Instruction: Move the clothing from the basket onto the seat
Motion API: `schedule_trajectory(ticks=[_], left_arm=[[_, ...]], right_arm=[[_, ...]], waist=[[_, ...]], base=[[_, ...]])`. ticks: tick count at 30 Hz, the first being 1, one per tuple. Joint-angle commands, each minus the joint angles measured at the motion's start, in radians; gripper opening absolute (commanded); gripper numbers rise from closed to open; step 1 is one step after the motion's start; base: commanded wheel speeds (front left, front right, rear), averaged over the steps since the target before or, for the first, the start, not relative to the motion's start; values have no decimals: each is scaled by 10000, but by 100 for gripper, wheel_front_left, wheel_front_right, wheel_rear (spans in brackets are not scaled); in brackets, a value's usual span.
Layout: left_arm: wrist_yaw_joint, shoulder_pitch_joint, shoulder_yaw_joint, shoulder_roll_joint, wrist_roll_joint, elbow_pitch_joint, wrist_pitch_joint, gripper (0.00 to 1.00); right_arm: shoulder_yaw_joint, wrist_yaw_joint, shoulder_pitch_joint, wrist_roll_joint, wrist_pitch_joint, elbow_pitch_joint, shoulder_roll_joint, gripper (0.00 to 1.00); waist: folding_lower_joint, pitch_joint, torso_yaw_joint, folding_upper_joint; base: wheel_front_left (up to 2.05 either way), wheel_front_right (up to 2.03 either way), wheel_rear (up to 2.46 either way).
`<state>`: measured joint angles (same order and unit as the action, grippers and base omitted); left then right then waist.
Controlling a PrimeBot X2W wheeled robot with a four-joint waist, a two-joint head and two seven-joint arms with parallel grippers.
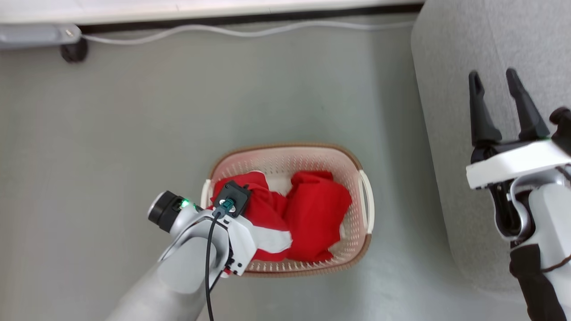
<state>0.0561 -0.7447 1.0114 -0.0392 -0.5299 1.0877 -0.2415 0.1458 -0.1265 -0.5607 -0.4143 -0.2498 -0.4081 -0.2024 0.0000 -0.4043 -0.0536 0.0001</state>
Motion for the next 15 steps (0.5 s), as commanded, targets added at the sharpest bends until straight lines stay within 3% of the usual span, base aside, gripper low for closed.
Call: schedule_trajectory(ticks=[1,7,15], left_arm=[[155,147,-250,-110,-217,-352,-161,0],[479,383,-759,-110,-366,-1463,-197,0],[601,958,-2428,-175,383,-3262,-201,0]], right_arm=[[190,-42,346,65,-120,98,-93,100],[209,-42,848,85,-120,-168,-89,100],[243,-42,1559,214,-120,-524,61,100]], waist=[[0,677,303,-1],[0,1449,547,-1],[0,2463,754,-1]], base=[[0,0,0],[0,0,0],[0,0,0]])
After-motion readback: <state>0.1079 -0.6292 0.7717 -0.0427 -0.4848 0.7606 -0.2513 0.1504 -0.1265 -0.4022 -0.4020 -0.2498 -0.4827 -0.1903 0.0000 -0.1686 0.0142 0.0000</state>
